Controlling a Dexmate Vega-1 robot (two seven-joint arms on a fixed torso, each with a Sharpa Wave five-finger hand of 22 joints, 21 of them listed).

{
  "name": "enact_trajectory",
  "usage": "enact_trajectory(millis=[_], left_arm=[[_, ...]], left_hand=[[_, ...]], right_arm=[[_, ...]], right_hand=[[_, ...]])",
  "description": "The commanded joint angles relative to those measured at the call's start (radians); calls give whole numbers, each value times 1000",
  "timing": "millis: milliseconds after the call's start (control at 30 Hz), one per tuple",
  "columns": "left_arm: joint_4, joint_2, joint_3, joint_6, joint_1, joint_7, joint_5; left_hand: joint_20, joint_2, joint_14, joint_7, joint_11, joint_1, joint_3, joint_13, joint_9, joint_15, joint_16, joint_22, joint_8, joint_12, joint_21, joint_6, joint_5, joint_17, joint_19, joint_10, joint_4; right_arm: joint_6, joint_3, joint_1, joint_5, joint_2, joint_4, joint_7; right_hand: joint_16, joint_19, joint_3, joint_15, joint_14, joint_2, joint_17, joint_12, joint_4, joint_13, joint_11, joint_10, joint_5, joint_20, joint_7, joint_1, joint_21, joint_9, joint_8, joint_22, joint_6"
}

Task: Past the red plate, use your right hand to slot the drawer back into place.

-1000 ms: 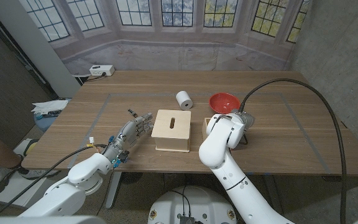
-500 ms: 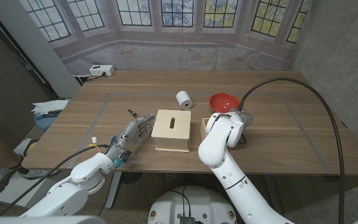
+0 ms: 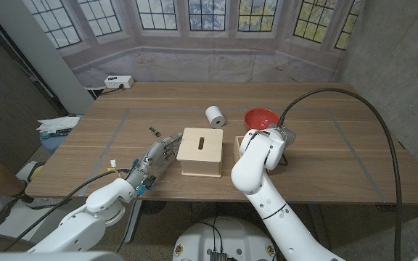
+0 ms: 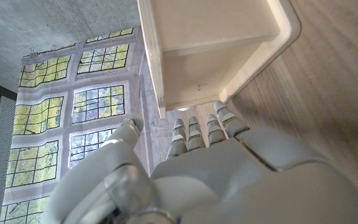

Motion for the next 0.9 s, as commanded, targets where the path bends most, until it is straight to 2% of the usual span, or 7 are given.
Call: enact_trajectory(millis=[33,333,567,900], left_arm=[[10,-10,14,0,-13,-5,-3],[21,-17,19,-3,-31,-11,-2],[38,-29,28,-13,-48,-26,-3],[51,-37,28,-30,-55,-34,1]], left_hand=[[2,-3,5,5,0,-3,2,2,4,6,0,5,0,-4,0,8,3,3,11,3,5],[3,-4,5,5,3,-3,4,2,4,6,-1,5,-1,-6,0,9,3,2,11,3,6],[3,-3,7,6,3,-3,6,2,4,6,-1,5,-1,-6,0,11,4,2,12,5,7],[4,-4,9,7,2,-3,9,2,3,5,-2,5,-2,-7,-1,12,4,1,13,7,6]], right_arm=[[-8,-2,-3,-17,21,2,-11],[-37,2,-24,-37,65,20,-71],[-61,4,-40,-38,101,40,-133],[-90,-5,-54,-22,132,67,-216]], right_hand=[[-1,9,7,-52,14,24,2,10,-2,6,-25,39,6,-2,1,37,7,4,-1,1,13],[-4,14,5,-49,21,24,2,10,2,8,-24,42,6,-3,3,38,10,5,-2,1,18],[-7,13,8,-53,22,23,3,10,-3,12,-23,39,8,-4,3,51,11,6,-5,1,19],[-8,15,6,-49,26,22,6,9,1,13,-23,41,7,-4,4,54,14,6,-8,1,20]])
